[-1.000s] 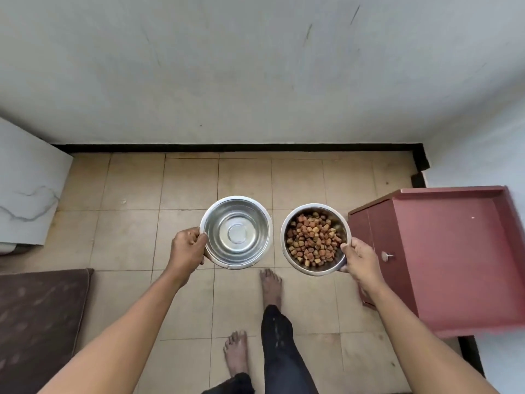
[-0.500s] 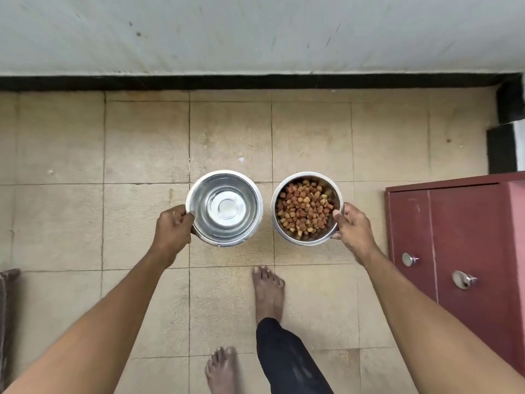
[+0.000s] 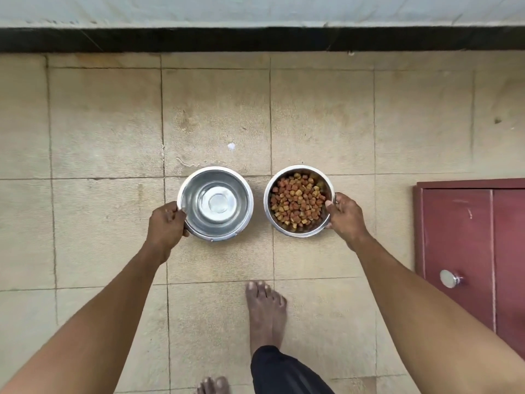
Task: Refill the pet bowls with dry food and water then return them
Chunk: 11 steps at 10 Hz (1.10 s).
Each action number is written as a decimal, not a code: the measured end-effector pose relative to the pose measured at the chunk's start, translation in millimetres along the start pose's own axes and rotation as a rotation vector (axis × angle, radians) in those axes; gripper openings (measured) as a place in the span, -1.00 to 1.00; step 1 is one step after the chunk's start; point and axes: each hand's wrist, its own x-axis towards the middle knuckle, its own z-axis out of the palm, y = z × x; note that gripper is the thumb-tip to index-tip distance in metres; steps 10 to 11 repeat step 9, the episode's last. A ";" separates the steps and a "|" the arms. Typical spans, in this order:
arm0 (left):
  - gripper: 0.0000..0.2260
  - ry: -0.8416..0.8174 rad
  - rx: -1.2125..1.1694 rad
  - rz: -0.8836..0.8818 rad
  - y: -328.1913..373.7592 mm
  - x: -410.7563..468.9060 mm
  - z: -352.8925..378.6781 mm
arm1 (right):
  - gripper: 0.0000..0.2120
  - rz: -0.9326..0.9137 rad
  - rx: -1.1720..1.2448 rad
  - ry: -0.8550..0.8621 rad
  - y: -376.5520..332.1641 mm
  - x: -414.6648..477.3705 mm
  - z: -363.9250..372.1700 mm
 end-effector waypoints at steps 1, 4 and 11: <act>-0.81 0.002 0.000 -0.004 -9.9 13.8 7.2 | -0.84 0.010 -0.034 -0.007 8.2 10.0 5.8; -0.74 0.039 -0.028 -0.020 -20.7 25.2 21.7 | -0.79 0.062 -0.018 -0.022 18.3 15.4 8.3; -0.67 0.145 0.086 -0.075 -15.1 6.5 22.2 | -0.71 0.135 0.011 0.100 6.5 -0.7 6.8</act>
